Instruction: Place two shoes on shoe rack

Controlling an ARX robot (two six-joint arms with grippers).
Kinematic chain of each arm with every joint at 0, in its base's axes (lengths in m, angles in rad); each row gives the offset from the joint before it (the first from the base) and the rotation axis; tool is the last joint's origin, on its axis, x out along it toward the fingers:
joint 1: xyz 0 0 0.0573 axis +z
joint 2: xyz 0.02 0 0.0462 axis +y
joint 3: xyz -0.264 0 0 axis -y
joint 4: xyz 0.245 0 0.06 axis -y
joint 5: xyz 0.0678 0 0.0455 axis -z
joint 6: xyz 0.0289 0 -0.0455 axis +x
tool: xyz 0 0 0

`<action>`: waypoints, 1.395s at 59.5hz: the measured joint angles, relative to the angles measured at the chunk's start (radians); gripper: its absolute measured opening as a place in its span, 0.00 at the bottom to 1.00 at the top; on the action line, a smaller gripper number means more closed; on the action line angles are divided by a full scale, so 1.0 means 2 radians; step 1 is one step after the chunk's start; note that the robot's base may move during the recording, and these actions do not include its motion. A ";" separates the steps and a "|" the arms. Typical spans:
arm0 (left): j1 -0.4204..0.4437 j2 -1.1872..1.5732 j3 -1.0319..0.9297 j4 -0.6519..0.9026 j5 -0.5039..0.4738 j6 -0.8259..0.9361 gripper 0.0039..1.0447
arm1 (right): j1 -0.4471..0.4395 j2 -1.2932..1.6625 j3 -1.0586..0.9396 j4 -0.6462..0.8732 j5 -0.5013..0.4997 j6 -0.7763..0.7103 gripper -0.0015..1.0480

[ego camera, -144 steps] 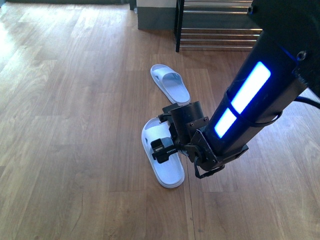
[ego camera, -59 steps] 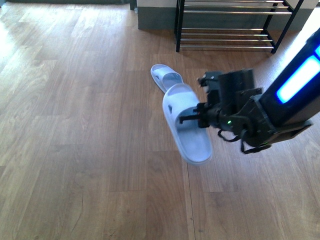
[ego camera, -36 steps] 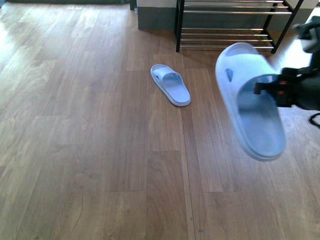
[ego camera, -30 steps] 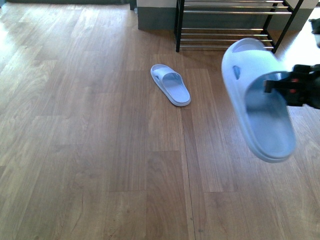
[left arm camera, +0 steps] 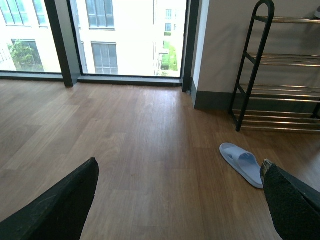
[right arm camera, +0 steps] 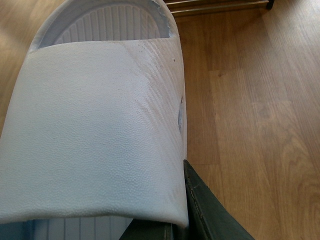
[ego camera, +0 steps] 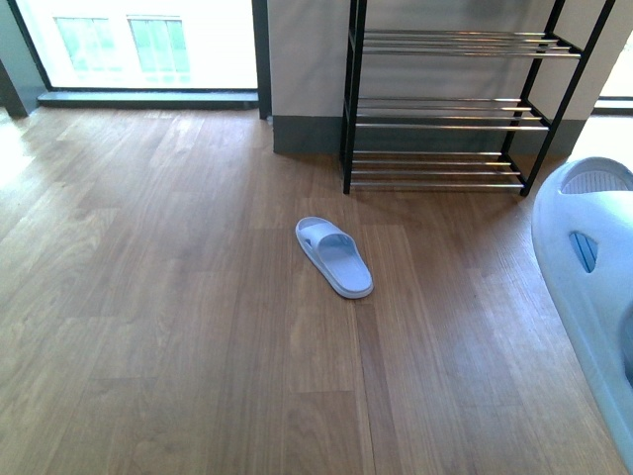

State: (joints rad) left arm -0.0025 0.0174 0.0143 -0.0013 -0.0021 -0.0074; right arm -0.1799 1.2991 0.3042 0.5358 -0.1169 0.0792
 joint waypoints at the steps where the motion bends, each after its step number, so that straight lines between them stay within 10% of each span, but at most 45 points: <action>1: 0.000 0.000 0.000 0.000 0.000 0.000 0.91 | 0.000 0.000 0.000 0.000 0.000 0.000 0.01; 83: 0.000 0.000 0.000 0.000 0.001 0.000 0.91 | -0.002 -0.001 0.000 0.000 0.000 0.000 0.01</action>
State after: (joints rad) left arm -0.0025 0.0174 0.0143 -0.0013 -0.0002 -0.0071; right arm -0.1837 1.2964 0.3035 0.5350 -0.1173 0.0792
